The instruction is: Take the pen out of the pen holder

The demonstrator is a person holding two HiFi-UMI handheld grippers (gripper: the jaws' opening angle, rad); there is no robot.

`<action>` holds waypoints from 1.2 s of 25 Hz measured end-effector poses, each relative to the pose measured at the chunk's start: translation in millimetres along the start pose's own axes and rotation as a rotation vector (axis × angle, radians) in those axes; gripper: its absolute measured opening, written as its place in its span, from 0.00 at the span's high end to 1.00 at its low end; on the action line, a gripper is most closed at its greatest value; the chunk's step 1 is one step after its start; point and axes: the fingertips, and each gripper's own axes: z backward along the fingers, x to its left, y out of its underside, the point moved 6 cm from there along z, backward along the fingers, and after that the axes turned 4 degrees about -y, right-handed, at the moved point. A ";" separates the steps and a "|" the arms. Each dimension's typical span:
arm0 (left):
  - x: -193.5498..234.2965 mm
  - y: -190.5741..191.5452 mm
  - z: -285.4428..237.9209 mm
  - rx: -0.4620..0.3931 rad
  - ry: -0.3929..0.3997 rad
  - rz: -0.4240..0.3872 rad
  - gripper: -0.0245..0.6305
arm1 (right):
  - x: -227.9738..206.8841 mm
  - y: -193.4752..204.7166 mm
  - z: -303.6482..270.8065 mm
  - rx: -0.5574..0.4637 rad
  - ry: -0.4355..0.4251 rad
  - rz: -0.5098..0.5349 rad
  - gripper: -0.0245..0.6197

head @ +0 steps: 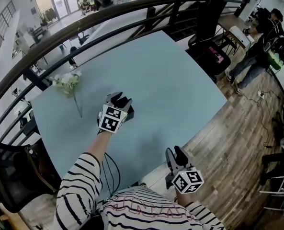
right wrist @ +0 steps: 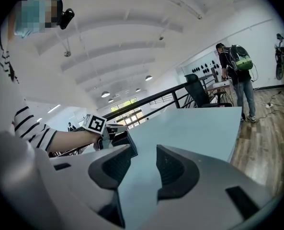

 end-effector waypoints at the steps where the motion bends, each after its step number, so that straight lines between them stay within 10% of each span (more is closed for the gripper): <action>1: 1.6 -3.2 -0.7 0.004 -0.003 -0.022 0.67 | -0.2 -2.7 0.0 0.000 0.007 -0.005 0.69; 14: -3.5 -4.7 -4.4 0.055 -0.029 -0.215 0.84 | 3.9 -2.8 -1.7 0.001 0.025 -0.022 0.69; 30: -12.9 -27.2 28.0 -0.072 -0.047 -0.073 0.85 | -3.4 -9.0 17.9 -0.031 0.014 -0.016 0.70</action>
